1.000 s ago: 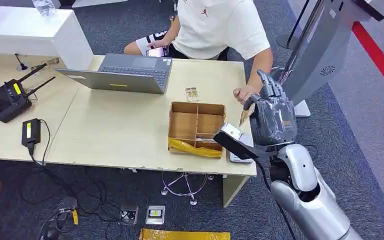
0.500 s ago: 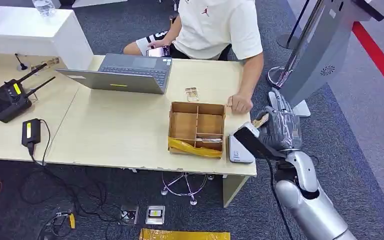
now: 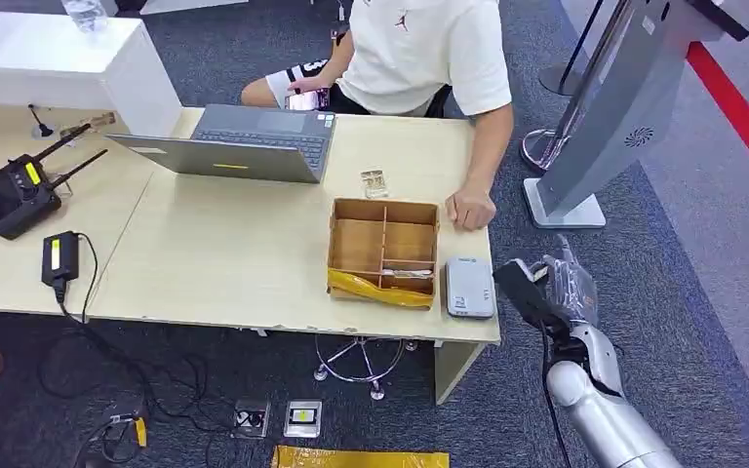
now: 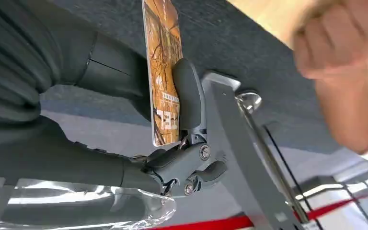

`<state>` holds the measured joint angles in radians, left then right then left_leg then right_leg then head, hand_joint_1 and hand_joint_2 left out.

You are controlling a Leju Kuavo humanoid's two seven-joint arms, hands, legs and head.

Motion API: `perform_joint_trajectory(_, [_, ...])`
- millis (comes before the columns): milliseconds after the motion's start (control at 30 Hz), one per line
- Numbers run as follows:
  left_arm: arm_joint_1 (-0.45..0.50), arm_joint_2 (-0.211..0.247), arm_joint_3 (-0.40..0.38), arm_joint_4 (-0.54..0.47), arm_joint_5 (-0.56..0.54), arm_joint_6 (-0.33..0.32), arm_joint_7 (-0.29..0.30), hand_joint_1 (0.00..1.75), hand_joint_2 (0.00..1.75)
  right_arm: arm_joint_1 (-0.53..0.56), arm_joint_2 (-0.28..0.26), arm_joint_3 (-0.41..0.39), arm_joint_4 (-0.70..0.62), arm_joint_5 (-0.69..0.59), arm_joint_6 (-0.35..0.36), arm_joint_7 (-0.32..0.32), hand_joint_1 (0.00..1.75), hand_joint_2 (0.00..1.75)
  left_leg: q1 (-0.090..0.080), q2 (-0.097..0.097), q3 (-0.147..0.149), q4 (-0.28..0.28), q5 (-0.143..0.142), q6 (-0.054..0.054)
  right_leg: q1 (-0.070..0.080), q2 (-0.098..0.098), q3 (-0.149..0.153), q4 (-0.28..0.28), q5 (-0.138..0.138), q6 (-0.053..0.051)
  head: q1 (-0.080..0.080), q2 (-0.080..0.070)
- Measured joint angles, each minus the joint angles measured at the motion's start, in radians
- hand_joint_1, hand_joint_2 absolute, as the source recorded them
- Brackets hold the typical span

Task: Pass the card to the sensor for recognition and then transmit it.

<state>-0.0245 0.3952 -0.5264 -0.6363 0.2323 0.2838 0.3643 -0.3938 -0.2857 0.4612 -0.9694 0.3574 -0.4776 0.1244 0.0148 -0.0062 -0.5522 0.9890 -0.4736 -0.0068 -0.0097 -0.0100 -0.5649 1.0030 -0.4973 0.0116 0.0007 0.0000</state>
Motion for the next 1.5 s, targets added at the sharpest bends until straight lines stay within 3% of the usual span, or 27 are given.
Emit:
perform_joint_trajectory(433, [-0.007,-0.003,0.0,0.004,-0.01,-0.002,0.002,0.0,1.75,-0.004,0.026,0.0,0.107,0.0,-0.005,-0.032,1.75,1.75,0.0,0.0,0.0,0.0,0.0,0.0,0.0,0.0,0.0,0.0,0.0,0.0,0.0,0.0])
perform_joint_trajectory(733, [-0.006,-0.003,0.002,0.006,-0.016,-0.003,0.002,0.0,1.75,-0.015,0.039,0.0,0.01,0.064,-0.072,-0.025,1.75,1.75,0.0,0.0,0.0,0.0,0.0,0.0,0.0,0.0,0.0,0.0,0.0,0.0,0.0,0.0])
perform_joint_trajectory(900, [-0.007,-0.003,0.003,0.011,-0.021,-0.004,-0.001,0.0,1.75,-0.03,0.047,0.007,-0.075,0.117,-0.045,-0.01,1.75,1.75,0.0,0.0,0.0,0.0,0.0,0.0,0.0,0.0,0.0,0.0,0.0,0.0,0.0,0.0])
perform_joint_trajectory(1167, [-0.008,-0.008,0.011,0.026,-0.02,-0.006,-0.025,0.0,1.75,-0.044,0.076,0.024,-0.096,0.119,-0.003,-0.029,1.75,1.75,0.0,0.0,0.0,0.0,0.0,0.0,0.0,0.0,0.0,0.0,0.0,0.0,0.0,0.0])
perform_joint_trajectory(1500, [-0.012,-0.019,0.039,0.056,-0.031,-0.024,-0.053,0.0,1.75,-0.065,0.13,0.076,0.019,0.127,0.072,-0.037,1.75,1.75,0.0,0.0,0.0,0.0,0.0,0.0,0.0,0.0,0.0,0.0,0.0,0.0,0.0,0.0])
